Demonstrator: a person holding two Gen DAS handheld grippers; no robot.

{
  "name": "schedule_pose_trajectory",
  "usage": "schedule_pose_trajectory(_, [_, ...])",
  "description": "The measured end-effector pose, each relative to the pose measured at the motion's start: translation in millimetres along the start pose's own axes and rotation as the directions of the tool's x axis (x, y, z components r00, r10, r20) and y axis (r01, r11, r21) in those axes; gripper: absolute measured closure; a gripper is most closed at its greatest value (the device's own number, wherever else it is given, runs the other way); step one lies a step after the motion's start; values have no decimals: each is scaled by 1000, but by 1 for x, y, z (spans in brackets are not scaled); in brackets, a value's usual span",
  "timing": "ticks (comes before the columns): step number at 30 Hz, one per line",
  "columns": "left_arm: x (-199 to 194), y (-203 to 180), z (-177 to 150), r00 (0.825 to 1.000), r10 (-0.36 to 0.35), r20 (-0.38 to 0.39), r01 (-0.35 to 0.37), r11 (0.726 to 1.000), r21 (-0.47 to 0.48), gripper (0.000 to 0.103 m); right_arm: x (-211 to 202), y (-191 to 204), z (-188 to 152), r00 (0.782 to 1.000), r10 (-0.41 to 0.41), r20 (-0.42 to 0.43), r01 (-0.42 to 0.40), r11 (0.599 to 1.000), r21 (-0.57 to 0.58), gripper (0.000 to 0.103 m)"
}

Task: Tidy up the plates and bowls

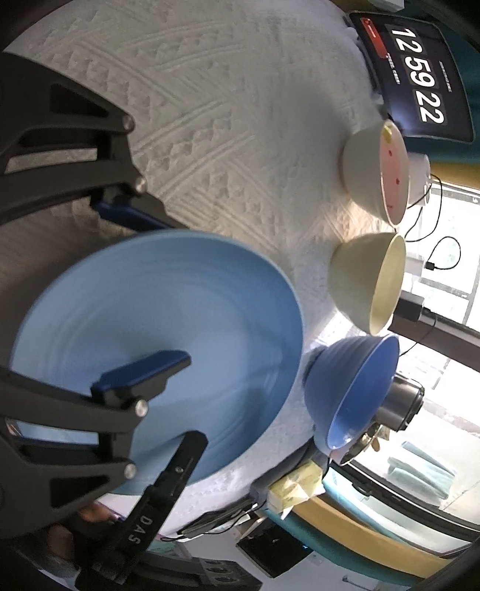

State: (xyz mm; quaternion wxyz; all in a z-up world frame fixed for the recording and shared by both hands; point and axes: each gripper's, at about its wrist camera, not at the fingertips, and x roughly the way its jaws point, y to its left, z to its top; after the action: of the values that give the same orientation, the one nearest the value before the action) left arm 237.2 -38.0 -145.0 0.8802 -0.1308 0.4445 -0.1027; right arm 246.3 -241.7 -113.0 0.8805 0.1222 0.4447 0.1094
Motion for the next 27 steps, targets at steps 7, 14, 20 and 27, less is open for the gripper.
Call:
schedule_pose_trajectory(7, [-9,12,-2,1000,-4,7,4,1000,-26,41,-1,11,0,1000,-5,1,5,1000,-25,63])
schedule_pose_trajectory(14, [-19,28,-3,1000,-7,21,8,999,-51,41,-1,28,-1,1000,-5,-1,5,998,-57,63])
schedule_pose_trajectory(20, [-28,41,-3,999,-8,38,10,998,-67,41,-1,46,-3,1000,-8,0,8,996,-83,63])
schedule_pose_trajectory(27, [-37,61,-3,998,-1,56,7,996,-92,41,3,66,-4,1000,-11,-8,10,994,-111,63])
